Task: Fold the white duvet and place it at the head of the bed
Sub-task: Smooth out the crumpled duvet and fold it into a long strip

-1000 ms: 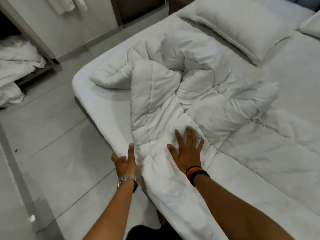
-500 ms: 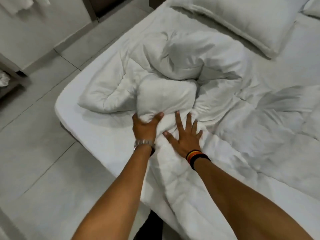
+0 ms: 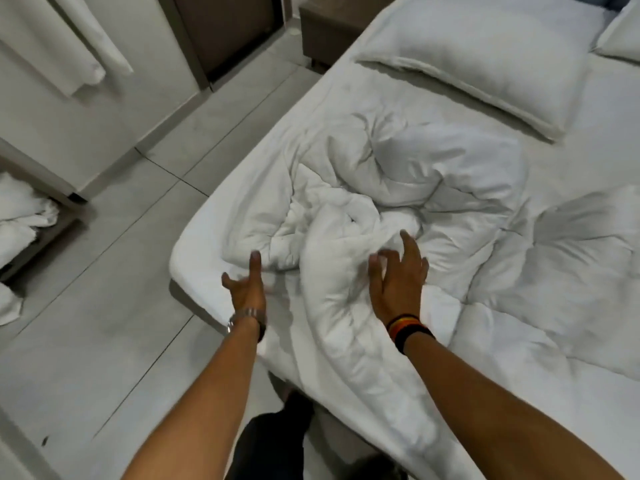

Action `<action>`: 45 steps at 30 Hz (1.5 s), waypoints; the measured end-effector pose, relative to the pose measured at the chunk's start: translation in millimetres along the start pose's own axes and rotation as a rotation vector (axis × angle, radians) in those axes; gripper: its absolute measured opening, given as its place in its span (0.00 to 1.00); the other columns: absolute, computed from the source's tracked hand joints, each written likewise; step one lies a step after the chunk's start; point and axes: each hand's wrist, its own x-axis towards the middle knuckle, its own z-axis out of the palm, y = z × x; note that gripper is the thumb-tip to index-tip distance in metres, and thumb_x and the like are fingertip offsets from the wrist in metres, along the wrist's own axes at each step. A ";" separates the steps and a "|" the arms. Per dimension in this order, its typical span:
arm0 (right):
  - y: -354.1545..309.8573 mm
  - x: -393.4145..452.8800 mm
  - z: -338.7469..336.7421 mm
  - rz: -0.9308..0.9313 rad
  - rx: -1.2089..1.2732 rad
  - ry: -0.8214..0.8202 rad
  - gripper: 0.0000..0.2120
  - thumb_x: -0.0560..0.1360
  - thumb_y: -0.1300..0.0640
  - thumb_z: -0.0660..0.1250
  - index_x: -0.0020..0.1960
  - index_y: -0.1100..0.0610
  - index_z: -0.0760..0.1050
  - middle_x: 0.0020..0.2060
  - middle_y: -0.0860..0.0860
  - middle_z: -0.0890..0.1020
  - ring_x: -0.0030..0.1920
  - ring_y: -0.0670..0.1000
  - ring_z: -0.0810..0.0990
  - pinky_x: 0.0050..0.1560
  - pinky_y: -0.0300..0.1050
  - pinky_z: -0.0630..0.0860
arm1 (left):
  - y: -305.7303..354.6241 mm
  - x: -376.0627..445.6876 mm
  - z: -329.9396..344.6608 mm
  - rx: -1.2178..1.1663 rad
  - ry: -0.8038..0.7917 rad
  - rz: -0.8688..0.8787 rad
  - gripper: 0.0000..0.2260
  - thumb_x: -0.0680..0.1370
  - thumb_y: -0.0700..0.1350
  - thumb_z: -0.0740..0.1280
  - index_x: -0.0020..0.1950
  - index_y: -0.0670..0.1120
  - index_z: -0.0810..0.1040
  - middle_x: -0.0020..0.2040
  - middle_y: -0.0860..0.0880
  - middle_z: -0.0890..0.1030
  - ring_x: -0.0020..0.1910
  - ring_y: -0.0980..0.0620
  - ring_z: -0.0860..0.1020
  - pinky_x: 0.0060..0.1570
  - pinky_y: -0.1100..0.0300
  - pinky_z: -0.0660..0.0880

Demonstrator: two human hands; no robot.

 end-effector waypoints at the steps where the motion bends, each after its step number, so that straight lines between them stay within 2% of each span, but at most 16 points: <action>1: -10.4 10.6 5.0 0.009 0.020 0.050 0.22 0.84 0.41 0.57 0.62 0.57 0.78 0.80 0.57 0.63 0.81 0.57 0.59 0.80 0.67 0.49 | 18.7 15.0 5.4 -0.011 0.027 -0.025 0.72 0.49 0.87 0.62 0.85 0.55 0.43 0.82 0.43 0.62 0.77 0.37 0.66 0.76 0.40 0.60; 3: -27.1 37.1 18.8 0.000 0.046 0.105 0.28 0.82 0.35 0.57 0.68 0.56 0.75 0.80 0.55 0.63 0.81 0.56 0.59 0.79 0.68 0.49 | 51.9 45.8 23.6 -0.018 0.063 -0.054 0.69 0.56 0.85 0.61 0.85 0.48 0.42 0.84 0.41 0.52 0.81 0.36 0.55 0.78 0.40 0.51; 5: -35.4 62.4 43.6 0.016 -0.007 -0.008 0.36 0.78 0.26 0.55 0.76 0.48 0.68 0.83 0.52 0.57 0.83 0.54 0.53 0.79 0.69 0.45 | 76.0 82.9 46.0 -0.011 0.038 -0.084 0.68 0.60 0.83 0.61 0.84 0.41 0.41 0.84 0.36 0.47 0.82 0.35 0.50 0.80 0.39 0.49; 9: -38.6 72.4 106.8 0.143 -0.273 -0.408 0.49 0.67 0.14 0.50 0.81 0.31 0.39 0.84 0.47 0.37 0.83 0.55 0.36 0.75 0.77 0.39 | 107.6 136.6 73.0 -0.230 0.030 -0.225 0.89 0.29 0.77 0.73 0.85 0.44 0.45 0.83 0.39 0.55 0.80 0.38 0.59 0.77 0.37 0.56; 10: -39.5 71.3 121.2 0.146 -0.338 -0.440 0.51 0.65 0.13 0.49 0.81 0.31 0.35 0.84 0.48 0.35 0.83 0.56 0.35 0.74 0.79 0.39 | 114.4 151.7 75.6 -0.244 -0.031 -0.194 0.86 0.29 0.74 0.76 0.84 0.45 0.52 0.81 0.40 0.62 0.77 0.39 0.66 0.75 0.38 0.62; 12: -46.4 68.4 140.5 0.175 -0.412 -0.457 0.54 0.63 0.12 0.48 0.80 0.32 0.31 0.84 0.50 0.35 0.83 0.58 0.36 0.73 0.80 0.40 | 127.9 178.8 68.2 -0.083 -0.099 -0.083 0.62 0.45 0.67 0.84 0.75 0.45 0.71 0.71 0.44 0.77 0.66 0.44 0.78 0.68 0.47 0.74; 15: -69.1 64.1 155.2 0.175 -0.369 -0.454 0.55 0.63 0.12 0.51 0.80 0.31 0.32 0.84 0.49 0.37 0.83 0.57 0.38 0.73 0.78 0.36 | 152.5 231.5 25.2 -0.006 0.010 0.136 0.33 0.61 0.56 0.85 0.62 0.44 0.83 0.57 0.50 0.85 0.56 0.49 0.84 0.59 0.52 0.81; 19: -105.0 52.0 180.1 0.083 -0.270 -0.530 0.48 0.68 0.14 0.48 0.81 0.31 0.37 0.83 0.44 0.35 0.83 0.52 0.35 0.74 0.74 0.30 | 194.7 276.5 -90.7 -0.020 0.148 0.356 0.29 0.61 0.59 0.84 0.56 0.47 0.84 0.52 0.58 0.86 0.46 0.66 0.84 0.53 0.61 0.82; 22: -133.6 23.6 206.6 0.112 -0.355 -0.742 0.48 0.67 0.14 0.38 0.82 0.33 0.37 0.81 0.44 0.30 0.82 0.52 0.31 0.73 0.75 0.31 | 192.6 288.7 -152.2 0.189 0.118 0.280 0.32 0.66 0.61 0.82 0.65 0.46 0.82 0.59 0.51 0.84 0.53 0.56 0.82 0.56 0.60 0.77; 25: -168.9 26.9 227.2 0.255 -0.277 -0.597 0.50 0.67 0.15 0.33 0.84 0.36 0.41 0.83 0.48 0.35 0.82 0.52 0.31 0.73 0.74 0.29 | 188.9 290.7 -169.2 0.432 -0.190 0.222 0.43 0.66 0.65 0.77 0.75 0.45 0.74 0.70 0.45 0.79 0.63 0.48 0.78 0.63 0.56 0.73; 28: -203.3 49.8 236.3 0.290 -0.194 -0.406 0.49 0.69 0.16 0.35 0.84 0.38 0.44 0.84 0.48 0.38 0.83 0.51 0.33 0.75 0.71 0.29 | 206.6 300.2 -155.5 0.595 -0.166 0.109 0.62 0.60 0.75 0.77 0.84 0.48 0.54 0.80 0.42 0.66 0.74 0.39 0.70 0.71 0.41 0.69; 31: -230.6 85.6 248.3 0.314 -0.137 -0.314 0.47 0.71 0.17 0.39 0.84 0.38 0.45 0.84 0.48 0.38 0.83 0.51 0.34 0.76 0.70 0.30 | 242.5 327.6 -123.3 0.847 -0.198 0.176 0.66 0.59 0.82 0.69 0.85 0.54 0.41 0.84 0.42 0.56 0.81 0.36 0.58 0.76 0.34 0.57; 34: -246.2 125.3 281.7 0.381 -0.104 -0.238 0.45 0.72 0.17 0.41 0.83 0.35 0.43 0.84 0.47 0.37 0.83 0.50 0.33 0.77 0.68 0.29 | 276.9 364.5 -71.0 0.913 -0.466 0.228 0.61 0.61 0.84 0.62 0.85 0.57 0.43 0.81 0.44 0.65 0.77 0.38 0.66 0.76 0.41 0.61; 37: -251.4 153.1 319.5 0.495 -0.068 -0.177 0.42 0.72 0.17 0.43 0.80 0.29 0.36 0.84 0.46 0.35 0.83 0.52 0.34 0.78 0.68 0.32 | 285.2 382.8 -18.8 0.790 -0.694 0.136 0.57 0.63 0.77 0.72 0.84 0.57 0.50 0.78 0.47 0.68 0.66 0.47 0.74 0.66 0.54 0.70; 42: -263.5 185.9 378.6 0.714 -0.124 -0.204 0.38 0.76 0.22 0.42 0.80 0.31 0.32 0.84 0.50 0.35 0.83 0.58 0.36 0.77 0.72 0.36 | 279.0 403.0 17.8 0.667 -0.805 0.201 0.44 0.59 0.64 0.84 0.67 0.57 0.65 0.64 0.55 0.75 0.57 0.56 0.77 0.50 0.63 0.74; 45: -275.6 197.4 382.4 0.730 -0.086 -0.132 0.35 0.76 0.22 0.40 0.80 0.29 0.34 0.84 0.49 0.38 0.84 0.56 0.38 0.78 0.70 0.36 | 305.9 408.7 8.5 0.534 -0.740 0.352 0.46 0.64 0.51 0.85 0.76 0.53 0.65 0.65 0.56 0.73 0.61 0.59 0.75 0.57 0.68 0.72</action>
